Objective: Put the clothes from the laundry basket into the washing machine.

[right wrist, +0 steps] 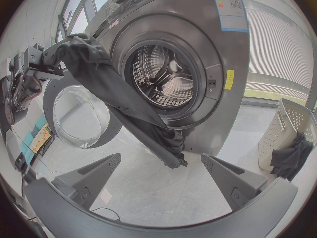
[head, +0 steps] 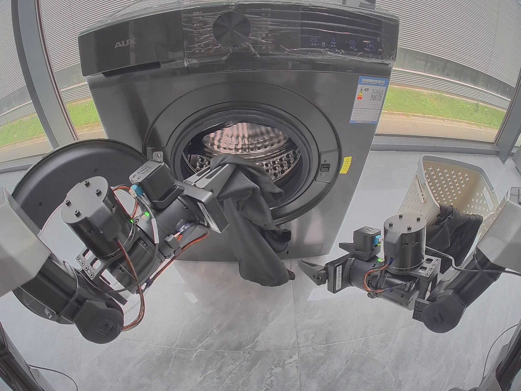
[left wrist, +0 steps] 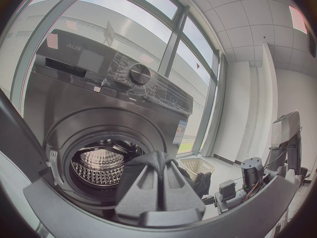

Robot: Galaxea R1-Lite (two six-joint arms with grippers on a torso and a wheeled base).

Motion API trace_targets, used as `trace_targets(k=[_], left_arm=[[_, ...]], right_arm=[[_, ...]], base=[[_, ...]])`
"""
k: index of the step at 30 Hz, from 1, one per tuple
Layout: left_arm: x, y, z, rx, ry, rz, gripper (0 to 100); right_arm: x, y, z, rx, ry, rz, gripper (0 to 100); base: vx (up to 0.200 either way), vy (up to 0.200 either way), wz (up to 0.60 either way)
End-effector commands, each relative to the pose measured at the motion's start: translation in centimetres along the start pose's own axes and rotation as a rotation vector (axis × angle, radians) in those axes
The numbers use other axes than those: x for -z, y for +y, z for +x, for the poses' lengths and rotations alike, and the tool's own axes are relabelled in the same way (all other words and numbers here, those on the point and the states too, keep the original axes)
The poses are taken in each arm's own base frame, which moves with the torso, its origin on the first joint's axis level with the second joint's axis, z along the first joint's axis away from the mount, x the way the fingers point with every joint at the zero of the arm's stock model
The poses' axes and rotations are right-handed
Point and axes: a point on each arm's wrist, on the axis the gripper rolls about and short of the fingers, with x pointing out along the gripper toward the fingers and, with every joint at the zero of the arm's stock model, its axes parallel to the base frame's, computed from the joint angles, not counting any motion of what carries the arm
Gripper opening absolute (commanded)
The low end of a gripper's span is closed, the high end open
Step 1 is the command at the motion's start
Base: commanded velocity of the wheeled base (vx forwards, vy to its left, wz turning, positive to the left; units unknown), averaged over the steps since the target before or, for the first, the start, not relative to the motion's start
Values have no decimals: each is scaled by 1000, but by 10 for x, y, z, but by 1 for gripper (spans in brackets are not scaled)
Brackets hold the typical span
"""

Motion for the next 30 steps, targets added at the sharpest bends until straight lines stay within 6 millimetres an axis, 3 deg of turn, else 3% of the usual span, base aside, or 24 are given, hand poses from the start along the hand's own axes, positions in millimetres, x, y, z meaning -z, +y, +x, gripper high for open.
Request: trace_targets(k=[1, 15, 30], left_arm=[[-12, -3, 2, 9, -44, 0, 0], [-11, -3, 8, 10, -53, 0, 0], [-15, -4, 7, 11, -63, 0, 0]], right_arm=[[17, -16, 15, 34, 18, 5, 100], [63, -35, 35, 32, 162, -59, 100], [89, -36, 64, -17, 154, -67, 100]], base=[[0, 0, 0], [0, 0, 0], [0, 0, 0]])
